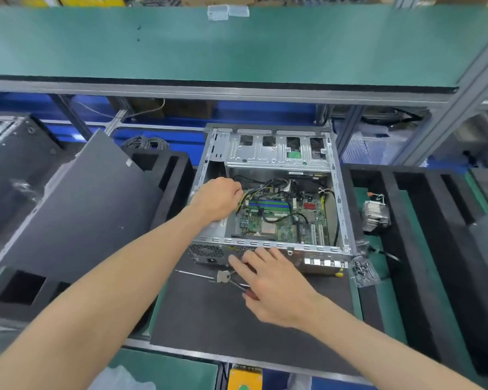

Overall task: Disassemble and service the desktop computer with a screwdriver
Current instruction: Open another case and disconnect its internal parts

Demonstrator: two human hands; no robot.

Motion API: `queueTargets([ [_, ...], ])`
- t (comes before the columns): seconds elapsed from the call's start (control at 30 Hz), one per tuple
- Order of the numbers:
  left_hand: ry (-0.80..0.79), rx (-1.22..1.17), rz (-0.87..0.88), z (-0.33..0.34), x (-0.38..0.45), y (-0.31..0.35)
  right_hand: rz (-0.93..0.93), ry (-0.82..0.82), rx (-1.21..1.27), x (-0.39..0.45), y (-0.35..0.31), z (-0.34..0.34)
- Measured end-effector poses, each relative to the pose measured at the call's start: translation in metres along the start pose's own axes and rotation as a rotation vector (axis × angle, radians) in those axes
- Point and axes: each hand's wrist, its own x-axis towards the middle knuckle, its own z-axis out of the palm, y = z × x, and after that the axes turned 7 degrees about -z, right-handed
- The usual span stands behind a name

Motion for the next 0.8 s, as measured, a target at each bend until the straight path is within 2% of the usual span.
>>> queueTargets([
  [0.13,0.009,0.023,0.025,0.001,0.000,0.000,0.022,-0.209,0.096,-0.008,-0.023,0.047],
  [0.23,0.018,0.038,0.035,0.002,0.000,-0.001,0.052,-0.296,0.152,-0.010,-0.034,0.076],
  [0.37,0.033,0.052,0.049,0.006,0.003,-0.002,0.077,-0.326,0.155,-0.010,-0.036,0.097],
  [0.5,0.042,0.053,0.051,0.009,0.005,-0.005,0.018,-0.289,0.106,-0.011,-0.035,0.109],
  [0.8,0.051,0.061,0.052,0.009,0.004,-0.004,-0.051,-0.348,0.171,0.002,-0.020,0.093],
])
